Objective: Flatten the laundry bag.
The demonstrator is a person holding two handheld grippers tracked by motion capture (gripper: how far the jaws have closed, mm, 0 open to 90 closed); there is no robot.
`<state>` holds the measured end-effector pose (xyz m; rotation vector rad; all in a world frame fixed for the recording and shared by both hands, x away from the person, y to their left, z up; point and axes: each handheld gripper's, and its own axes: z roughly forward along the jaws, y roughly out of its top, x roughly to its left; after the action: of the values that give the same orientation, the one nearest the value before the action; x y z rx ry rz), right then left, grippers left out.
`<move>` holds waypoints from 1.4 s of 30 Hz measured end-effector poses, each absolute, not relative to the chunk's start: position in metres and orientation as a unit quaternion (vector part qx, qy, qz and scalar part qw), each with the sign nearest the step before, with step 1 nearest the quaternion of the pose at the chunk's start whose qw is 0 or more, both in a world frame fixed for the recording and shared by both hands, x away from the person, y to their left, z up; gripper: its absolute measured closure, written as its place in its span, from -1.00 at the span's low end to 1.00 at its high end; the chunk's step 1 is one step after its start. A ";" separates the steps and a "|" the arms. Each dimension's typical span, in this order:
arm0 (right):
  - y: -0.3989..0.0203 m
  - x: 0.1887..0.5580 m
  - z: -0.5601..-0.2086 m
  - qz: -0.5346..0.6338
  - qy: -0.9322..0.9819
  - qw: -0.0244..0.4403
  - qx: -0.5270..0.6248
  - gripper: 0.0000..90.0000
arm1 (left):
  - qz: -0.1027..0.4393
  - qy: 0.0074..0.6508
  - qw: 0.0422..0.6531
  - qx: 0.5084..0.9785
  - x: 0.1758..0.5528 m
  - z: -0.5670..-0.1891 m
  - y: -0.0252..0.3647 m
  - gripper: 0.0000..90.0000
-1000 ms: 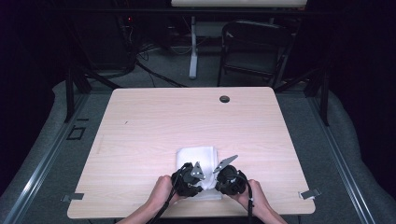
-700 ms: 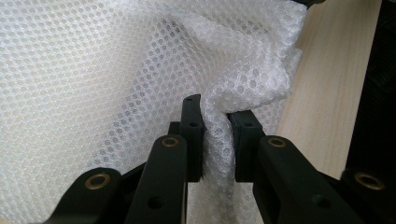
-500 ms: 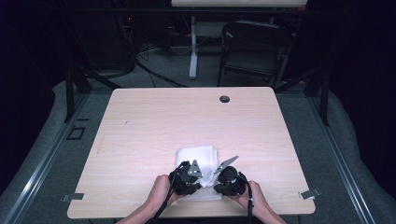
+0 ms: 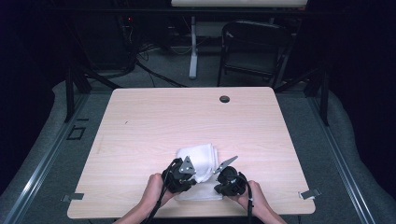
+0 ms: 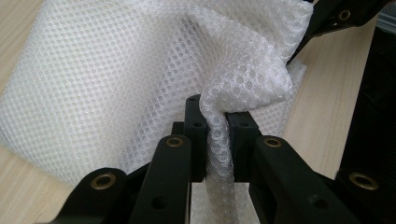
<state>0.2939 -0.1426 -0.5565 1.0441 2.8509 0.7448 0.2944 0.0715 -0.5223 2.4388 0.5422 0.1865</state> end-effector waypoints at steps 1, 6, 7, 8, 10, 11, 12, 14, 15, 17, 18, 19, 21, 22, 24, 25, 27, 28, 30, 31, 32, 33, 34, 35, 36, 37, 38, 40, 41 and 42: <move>-0.143 0.294 -0.557 0.238 0.912 0.006 0.333 1.00 | 0.071 0.209 0.315 0.923 0.294 -0.521 0.073 0.82; -0.143 0.294 -0.556 0.237 0.913 0.008 0.332 1.00 | 0.072 0.215 0.316 0.921 0.295 -0.518 0.079 0.82; -0.143 0.294 -0.557 0.238 0.913 0.007 0.332 1.00 | 0.077 0.217 0.317 0.920 0.295 -0.518 0.081 0.82; -0.143 0.294 -0.556 0.234 0.915 0.007 0.328 1.00 | 0.074 0.218 0.319 0.919 0.295 -0.517 0.082 0.82; -0.143 0.294 -0.556 0.235 0.915 0.007 0.328 1.00 | 0.074 0.221 0.322 0.918 0.295 -0.516 0.084 0.82; -0.143 0.294 -0.556 0.236 0.914 0.008 0.329 1.00 | 0.076 0.222 0.323 0.917 0.295 -0.515 0.085 0.82; -0.143 0.294 -0.557 0.237 0.914 0.009 0.329 1.00 | 0.077 0.226 0.323 0.916 0.295 -0.514 0.088 0.82; -0.142 0.294 -0.557 0.237 0.914 0.010 0.328 1.00 | 0.078 0.227 0.323 0.915 0.295 -0.514 0.089 0.82; -0.142 0.293 -0.556 0.235 0.915 0.011 0.327 1.00 | 0.078 0.229 0.322 0.915 0.295 -0.513 0.091 0.82; -0.142 0.293 -0.556 0.234 0.916 0.013 0.326 1.00 | 0.076 0.231 0.321 0.915 0.295 -0.512 0.094 0.82; -0.141 0.293 -0.556 0.233 0.916 0.014 0.327 1.00 | 0.077 0.232 0.319 0.916 0.294 -0.511 0.096 0.82; -0.141 0.292 -0.556 0.232 0.917 0.013 0.326 1.00 | 0.076 0.234 0.321 0.915 0.294 -0.510 0.098 0.82; -0.140 0.292 -0.556 0.230 0.917 0.019 0.325 1.00 | 0.078 0.235 0.319 0.915 0.293 -0.509 0.101 0.83; -0.140 0.292 -0.556 0.230 0.917 0.018 0.325 1.00 | 0.082 0.238 0.320 0.913 0.293 -0.507 0.105 0.83; -0.140 0.292 -0.556 0.229 0.918 0.017 0.324 1.00 | 0.081 0.241 0.322 0.912 0.293 -0.507 0.106 0.83; -0.140 0.292 -0.556 0.229 0.918 0.017 0.324 1.00 | 0.084 0.242 0.321 0.912 0.293 -0.506 0.107 0.83; -0.140 0.292 -0.556 0.228 0.917 0.019 0.325 1.00 | 0.086 0.245 0.321 0.911 0.293 -0.505 0.109 0.83; -0.140 0.292 -0.556 0.228 0.917 0.019 0.326 1.00 | 0.087 0.246 0.320 0.911 0.292 -0.504 0.111 0.83; -0.140 0.292 -0.556 0.228 0.917 0.019 0.326 1.00 | 0.090 0.250 0.323 0.908 0.291 -0.503 0.114 0.83; -0.140 0.292 -0.555 0.224 0.918 0.017 0.326 1.00 | 0.091 0.253 0.323 0.907 0.291 -0.503 0.116 0.83; -0.140 0.292 -0.555 0.224 0.918 0.017 0.326 1.00 | 0.091 0.254 0.325 0.906 0.291 -0.503 0.117 0.83; -0.141 0.292 -0.555 0.223 0.919 0.016 0.326 1.00 | 0.093 0.257 0.324 0.906 0.291 -0.502 0.119 0.83; -0.141 0.292 -0.555 0.221 0.919 0.016 0.327 1.00 | 0.091 0.259 0.323 0.905 0.291 -0.502 0.121 0.83; -0.140 0.292 -0.555 0.222 0.918 0.014 0.328 1.00 | 0.092 0.260 0.324 0.905 0.291 -0.502 0.123 0.83; -0.140 0.292 -0.555 0.222 0.918 0.014 0.328 1.00 | 0.093 0.262 0.323 0.905 0.290 -0.502 0.125 0.83; -0.140 0.292 -0.555 0.219 0.919 0.016 0.328 1.00 | 0.090 0.264 0.324 0.904 0.290 -0.502 0.126 0.83; -0.140 0.292 -0.555 0.219 0.918 0.015 0.329 1.00 | 0.093 0.264 0.324 0.904 0.290 -0.502 0.127 0.83; -0.140 0.292 -0.555 0.221 0.916 0.014 0.334 1.00 | 0.093 0.266 0.324 0.903 0.290 -0.501 0.129 0.83; -0.140 0.292 -0.555 0.219 0.916 0.014 0.335 1.00 | 0.094 0.268 0.324 0.902 0.290 -0.501 0.129 0.83; -0.140 0.292 -0.555 0.219 0.916 0.014 0.335 1.00 | 0.094 0.268 0.324 0.902 0.290 -0.501 0.129 0.83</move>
<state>0.2916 -0.1404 -0.5546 1.0437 2.8529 0.6826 0.2903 0.1294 -0.5012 2.3664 0.7039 0.2468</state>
